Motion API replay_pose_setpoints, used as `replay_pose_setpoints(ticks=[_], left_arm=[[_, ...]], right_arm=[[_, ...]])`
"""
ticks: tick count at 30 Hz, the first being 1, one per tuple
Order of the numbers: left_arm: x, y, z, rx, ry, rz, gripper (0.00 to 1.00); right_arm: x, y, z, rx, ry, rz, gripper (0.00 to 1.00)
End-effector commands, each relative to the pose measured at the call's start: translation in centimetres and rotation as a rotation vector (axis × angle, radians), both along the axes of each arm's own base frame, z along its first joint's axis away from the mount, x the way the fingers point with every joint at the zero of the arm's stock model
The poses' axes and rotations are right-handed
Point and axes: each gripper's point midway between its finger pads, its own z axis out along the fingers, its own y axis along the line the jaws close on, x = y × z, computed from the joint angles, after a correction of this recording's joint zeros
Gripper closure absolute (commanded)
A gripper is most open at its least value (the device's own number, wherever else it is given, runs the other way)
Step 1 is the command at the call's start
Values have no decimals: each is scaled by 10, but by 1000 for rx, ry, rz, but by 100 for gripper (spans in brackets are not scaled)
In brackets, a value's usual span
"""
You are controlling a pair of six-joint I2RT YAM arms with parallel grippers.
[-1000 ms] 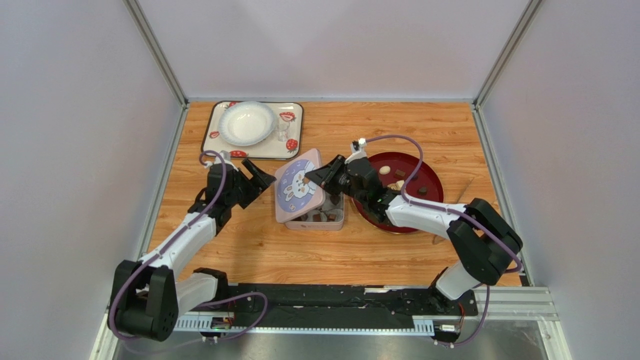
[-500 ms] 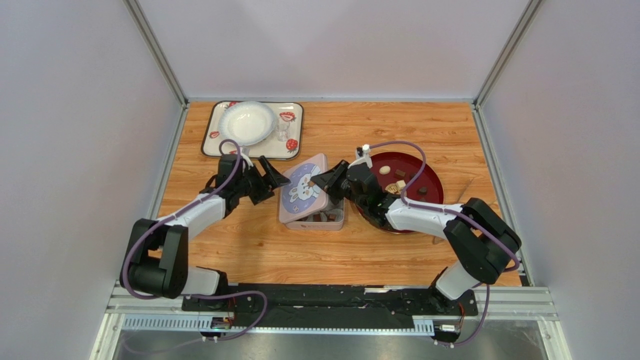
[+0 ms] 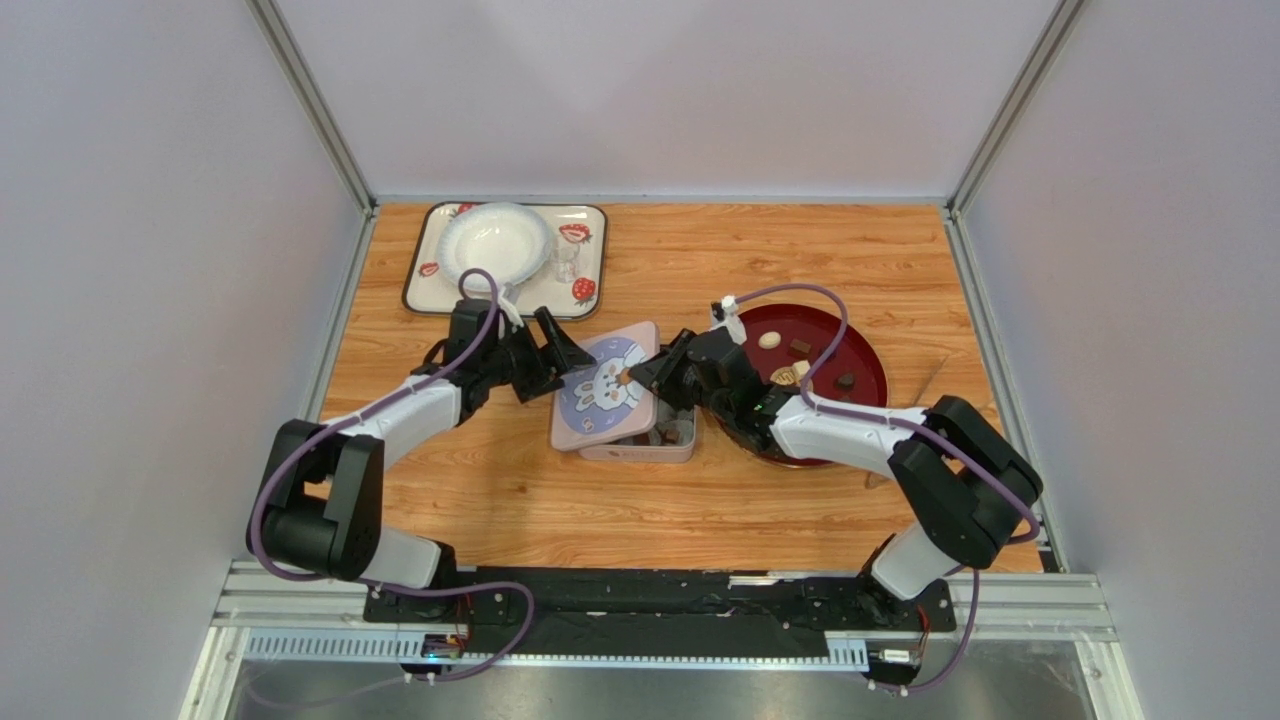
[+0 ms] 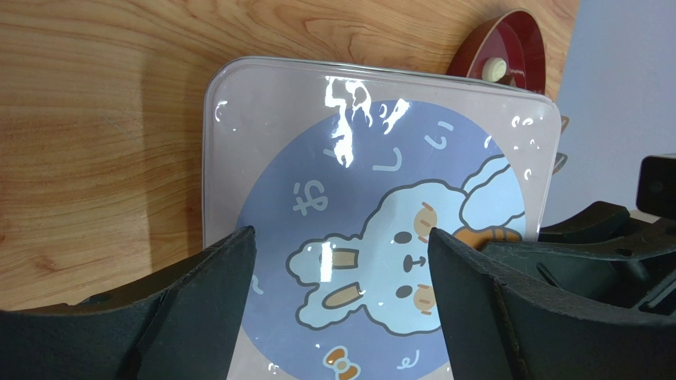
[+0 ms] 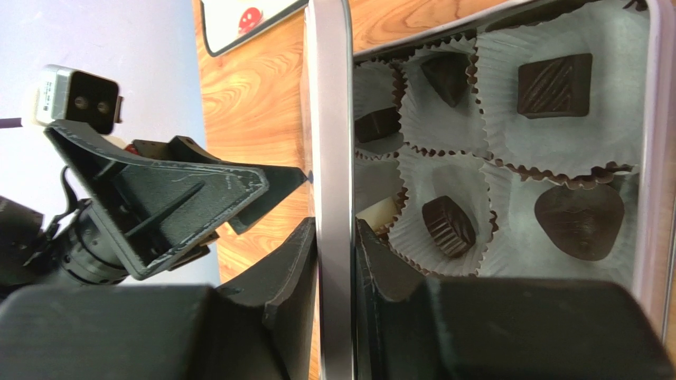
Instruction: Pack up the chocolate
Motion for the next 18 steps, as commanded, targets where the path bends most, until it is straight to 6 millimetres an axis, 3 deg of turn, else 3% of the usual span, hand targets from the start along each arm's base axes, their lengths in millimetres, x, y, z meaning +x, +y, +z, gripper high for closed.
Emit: replay_pose_setpoints(ticks=[1,5,10,14,18], left_arm=[[8,-6,13,-1,-58,-29,12],[4,15,-1,107,-17,54,12],[4,31,8,138,-62,149,12],[5,26,11,114,-63,137,12],[1,12,-8,80,23,62,12]], right_arm=[[5,0,13,-28,-33,-8,76],[6,-4,16,-34,-48,-22,79],[7,-11,17,-64,-55,-44,82],[7,-11,17,-67,-59,-39,82],[7,-14,16,-70,-59,-43,82]])
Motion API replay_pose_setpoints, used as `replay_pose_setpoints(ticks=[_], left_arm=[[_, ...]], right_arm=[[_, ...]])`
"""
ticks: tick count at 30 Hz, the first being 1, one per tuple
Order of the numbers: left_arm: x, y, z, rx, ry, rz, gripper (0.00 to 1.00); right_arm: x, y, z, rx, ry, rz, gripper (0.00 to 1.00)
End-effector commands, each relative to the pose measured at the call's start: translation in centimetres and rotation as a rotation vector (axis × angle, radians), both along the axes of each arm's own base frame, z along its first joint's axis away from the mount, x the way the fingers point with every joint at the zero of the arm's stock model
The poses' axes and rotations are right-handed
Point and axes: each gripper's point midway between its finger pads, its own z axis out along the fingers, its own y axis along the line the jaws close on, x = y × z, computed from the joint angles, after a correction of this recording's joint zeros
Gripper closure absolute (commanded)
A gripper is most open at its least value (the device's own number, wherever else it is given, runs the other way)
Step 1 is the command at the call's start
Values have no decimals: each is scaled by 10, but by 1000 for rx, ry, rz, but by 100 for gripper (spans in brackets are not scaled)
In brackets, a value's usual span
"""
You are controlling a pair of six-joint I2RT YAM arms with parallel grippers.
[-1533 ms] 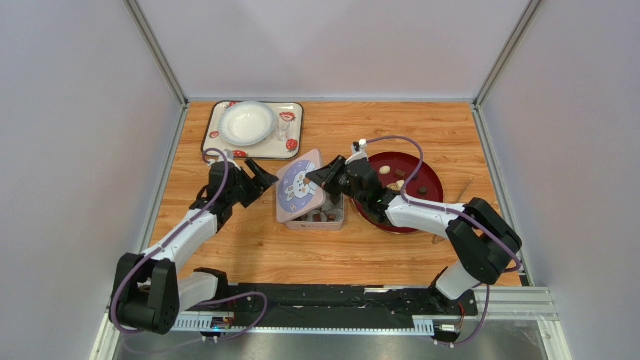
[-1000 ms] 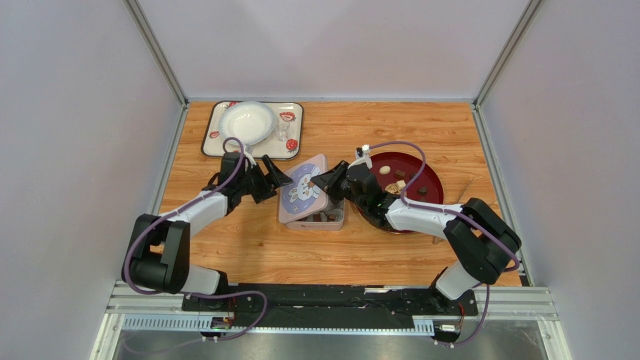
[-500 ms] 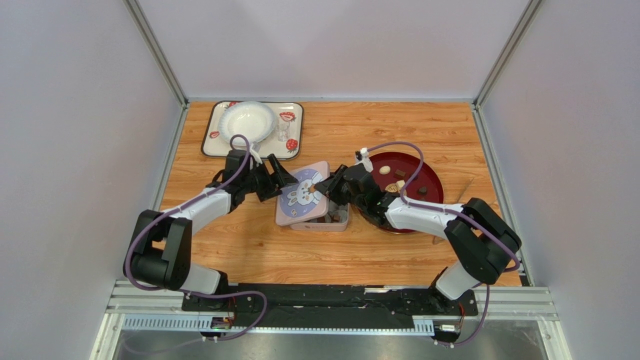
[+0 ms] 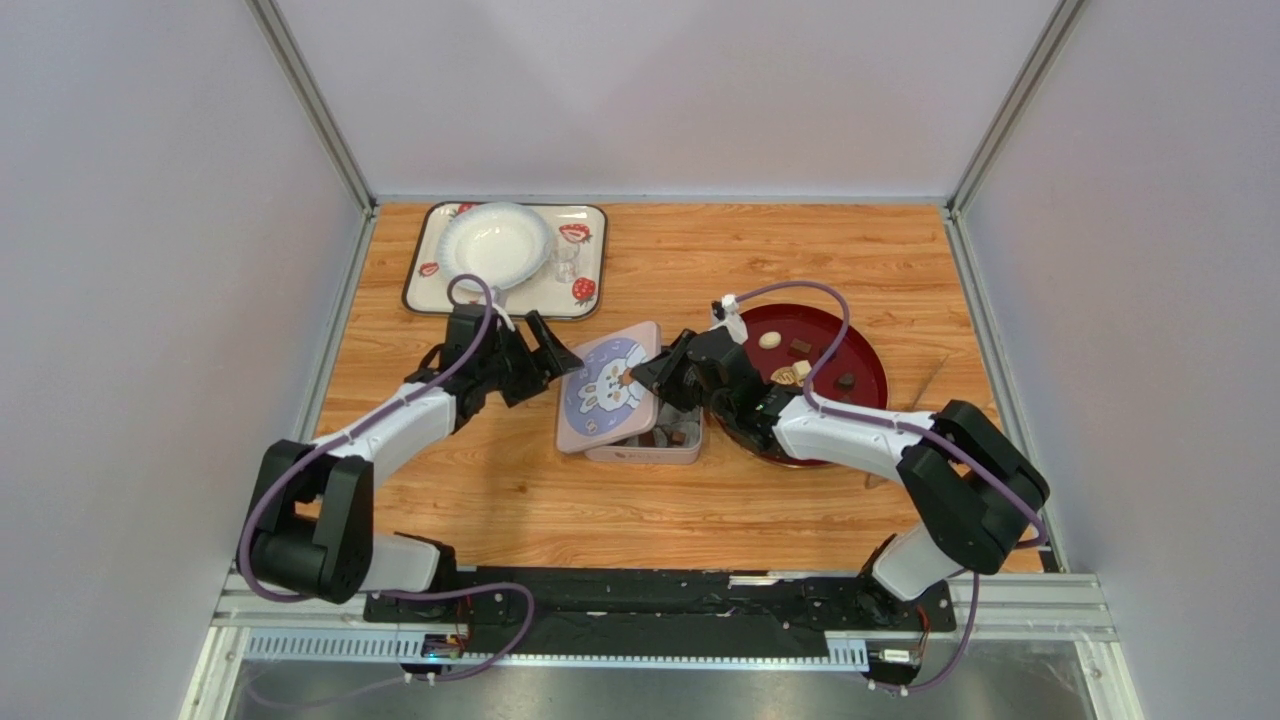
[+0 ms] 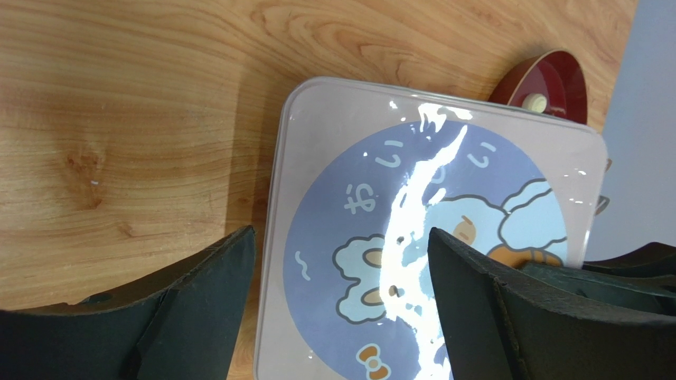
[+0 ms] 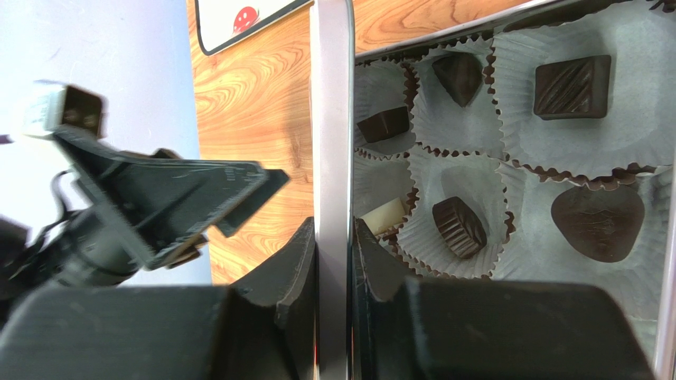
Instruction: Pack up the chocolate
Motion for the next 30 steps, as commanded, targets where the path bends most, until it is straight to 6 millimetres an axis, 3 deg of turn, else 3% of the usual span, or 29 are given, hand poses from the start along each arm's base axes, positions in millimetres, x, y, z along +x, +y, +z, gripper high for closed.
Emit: replay_pose_setpoints(ticks=[1,6,15,27,30], left_arm=[[7,-13,-8,-38,31,-44,12],[5,-20,-17,-75,50,-64,12],[4,-42,-2,-198,28,-144,12],[1,-50,5,-215,22,-169,12],[1,-51,8,-215,20,-173,12]], right_arm=[[8,-9,14,-33,-55,-37,82],[6,-13,21,-45,-74,-34,80],[5,-18,18,-70,-61,-46,76],[5,-32,13,-172,-45,-67,56],[2,-35,6,-209,-18,-62,55]])
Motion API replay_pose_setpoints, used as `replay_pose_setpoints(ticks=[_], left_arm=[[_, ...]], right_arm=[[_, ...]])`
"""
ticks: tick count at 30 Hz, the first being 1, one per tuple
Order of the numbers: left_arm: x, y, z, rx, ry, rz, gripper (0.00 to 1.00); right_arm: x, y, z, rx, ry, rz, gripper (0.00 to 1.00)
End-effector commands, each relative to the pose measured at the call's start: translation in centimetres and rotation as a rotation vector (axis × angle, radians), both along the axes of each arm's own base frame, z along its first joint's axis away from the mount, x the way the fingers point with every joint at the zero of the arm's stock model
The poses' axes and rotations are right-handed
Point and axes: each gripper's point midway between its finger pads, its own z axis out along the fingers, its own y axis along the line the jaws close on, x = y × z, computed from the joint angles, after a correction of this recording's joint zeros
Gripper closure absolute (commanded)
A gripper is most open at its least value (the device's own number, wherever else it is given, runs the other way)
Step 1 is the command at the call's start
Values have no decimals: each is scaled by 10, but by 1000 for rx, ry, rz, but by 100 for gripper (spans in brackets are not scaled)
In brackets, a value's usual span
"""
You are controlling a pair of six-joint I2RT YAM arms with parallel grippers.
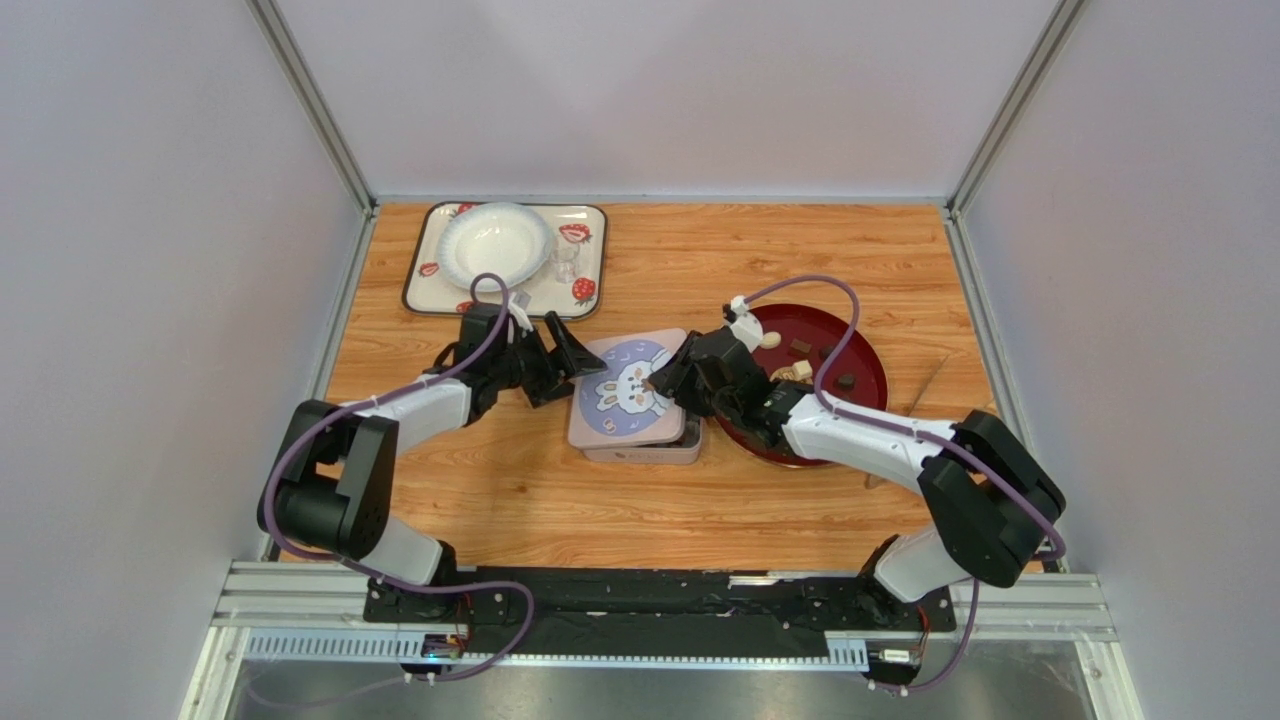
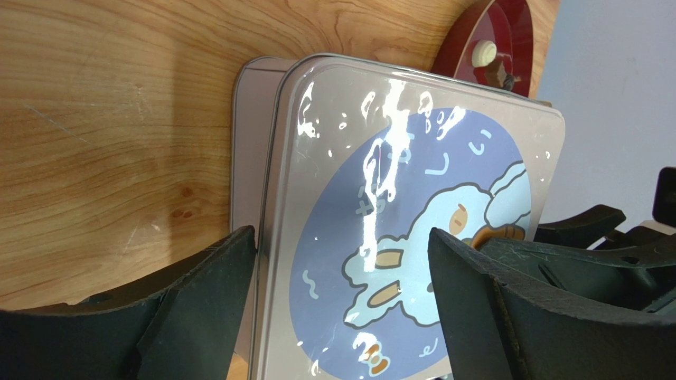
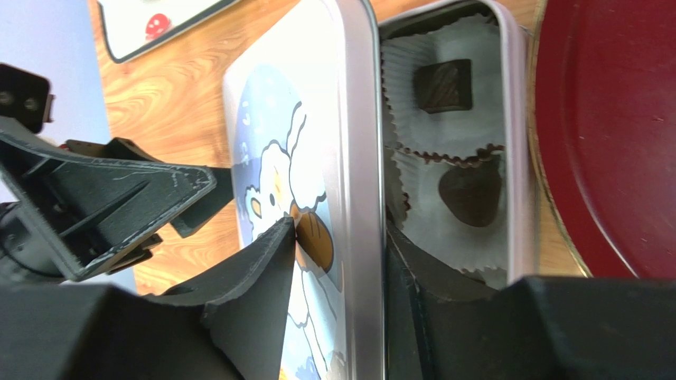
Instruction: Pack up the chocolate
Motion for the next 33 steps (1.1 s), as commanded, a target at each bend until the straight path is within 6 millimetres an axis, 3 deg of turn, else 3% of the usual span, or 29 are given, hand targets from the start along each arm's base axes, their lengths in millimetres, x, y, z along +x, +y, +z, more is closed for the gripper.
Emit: replay_pose_setpoints(ticks=[1,15,25,33], left_arm=[[3,-11,21,-39,-46,-33,12],[0,-17,34,-12,-64,-76,12],[-3,-19,31,20,-49,-120,12],[-6,-19,29,63,-48,-139,12]], right_arm=[[9,-6,19,-40,-38,-27,54],[8,-17,18,-159,-15,-19,44],[8,-27,19,-234,-22,-13,32],[6,-33,21,-281,-24,-9,32]])
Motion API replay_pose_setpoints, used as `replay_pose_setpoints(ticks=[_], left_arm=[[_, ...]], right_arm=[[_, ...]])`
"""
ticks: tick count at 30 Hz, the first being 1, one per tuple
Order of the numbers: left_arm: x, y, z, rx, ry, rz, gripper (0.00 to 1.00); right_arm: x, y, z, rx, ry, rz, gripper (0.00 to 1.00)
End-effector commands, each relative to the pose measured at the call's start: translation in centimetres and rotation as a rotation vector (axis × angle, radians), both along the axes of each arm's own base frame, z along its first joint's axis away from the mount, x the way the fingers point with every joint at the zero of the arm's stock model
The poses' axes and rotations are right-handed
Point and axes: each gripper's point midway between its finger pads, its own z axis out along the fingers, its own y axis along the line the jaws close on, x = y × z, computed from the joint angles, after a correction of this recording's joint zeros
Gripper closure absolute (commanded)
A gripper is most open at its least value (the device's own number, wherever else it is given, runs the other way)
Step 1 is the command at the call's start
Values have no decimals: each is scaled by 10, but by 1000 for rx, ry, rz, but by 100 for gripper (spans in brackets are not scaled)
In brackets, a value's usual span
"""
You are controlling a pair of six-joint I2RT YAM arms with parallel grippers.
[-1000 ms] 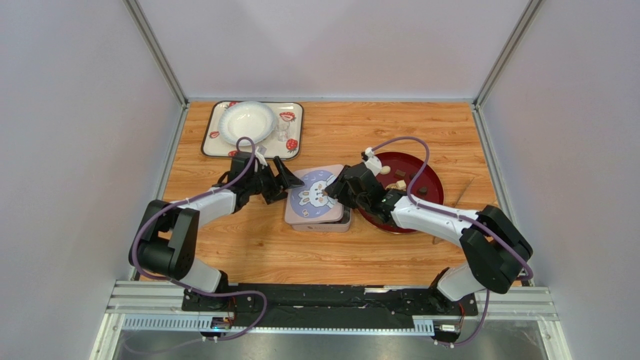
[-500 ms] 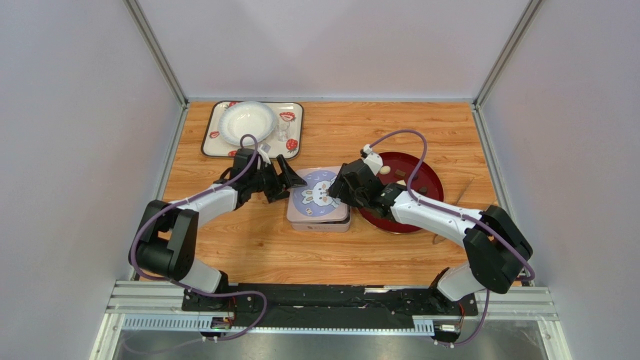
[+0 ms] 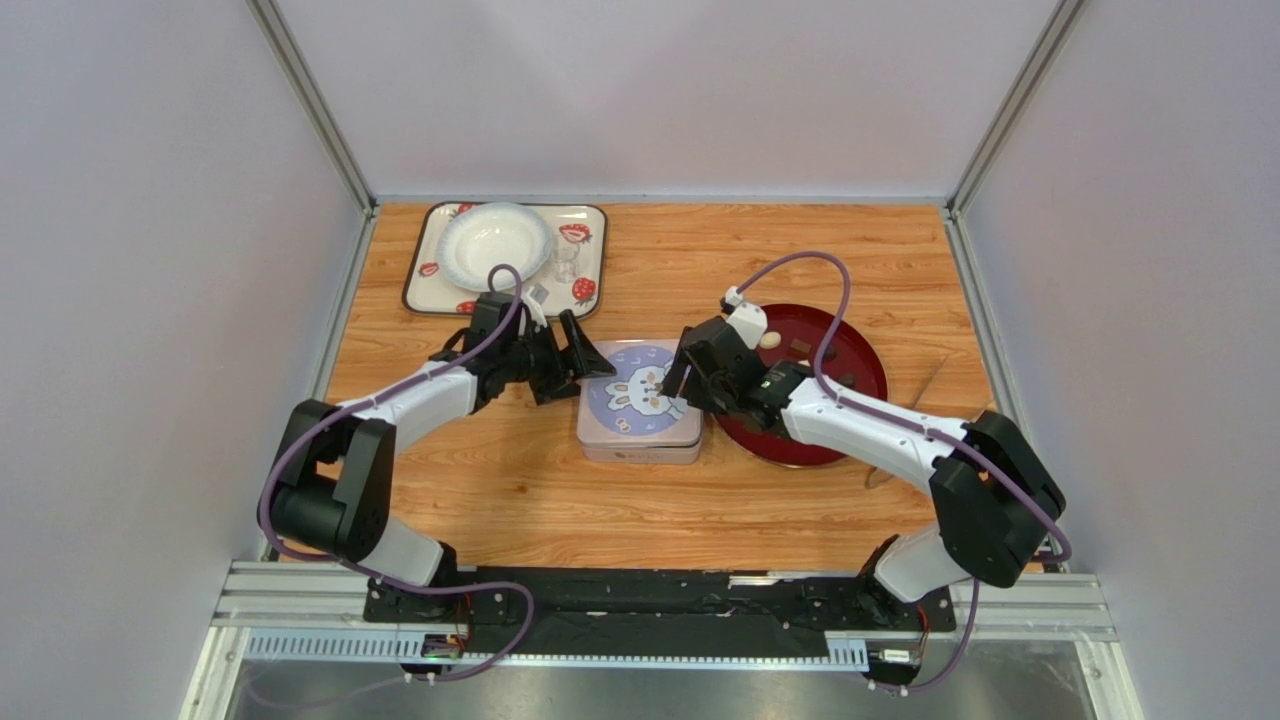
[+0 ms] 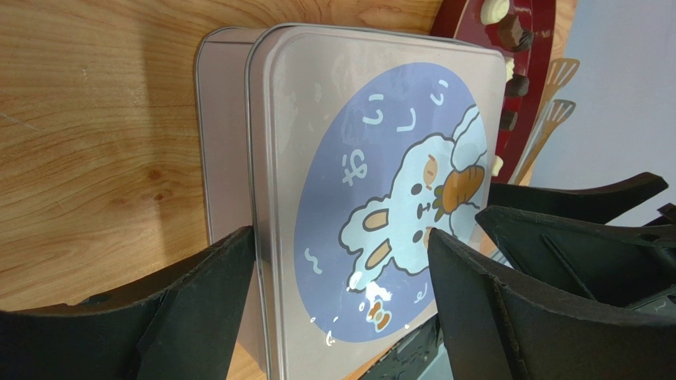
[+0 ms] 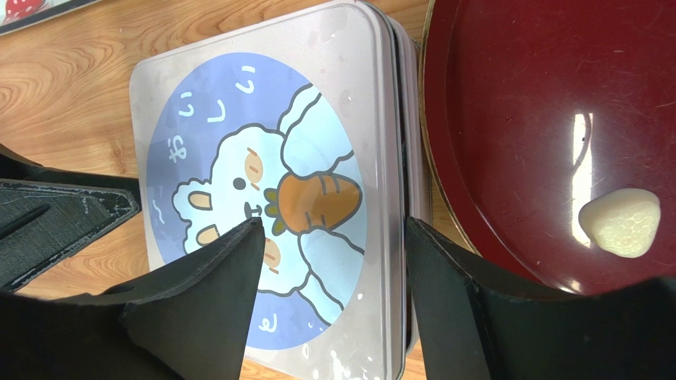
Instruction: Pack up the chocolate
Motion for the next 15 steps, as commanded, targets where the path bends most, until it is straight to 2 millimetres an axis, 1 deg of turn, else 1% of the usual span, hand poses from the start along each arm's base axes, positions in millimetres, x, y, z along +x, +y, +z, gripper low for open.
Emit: replay_pose_setpoints(ticks=[1,12,14,15], left_arm=[[5,-6,20,7,-67,-41,12],[4,-6,20,52,-83,-72,12],[4,-5,20,62,-84,-71,12],[3,-5,21,62,-84,-71,12]], right_arm=[[10,-1,26,-14,-71,-14,31],[6,-9,25,-36,-79,-13,32],[6,-10,27,-37,-86,-12,33],[6,-12,25,-40,-80,-14,33]])
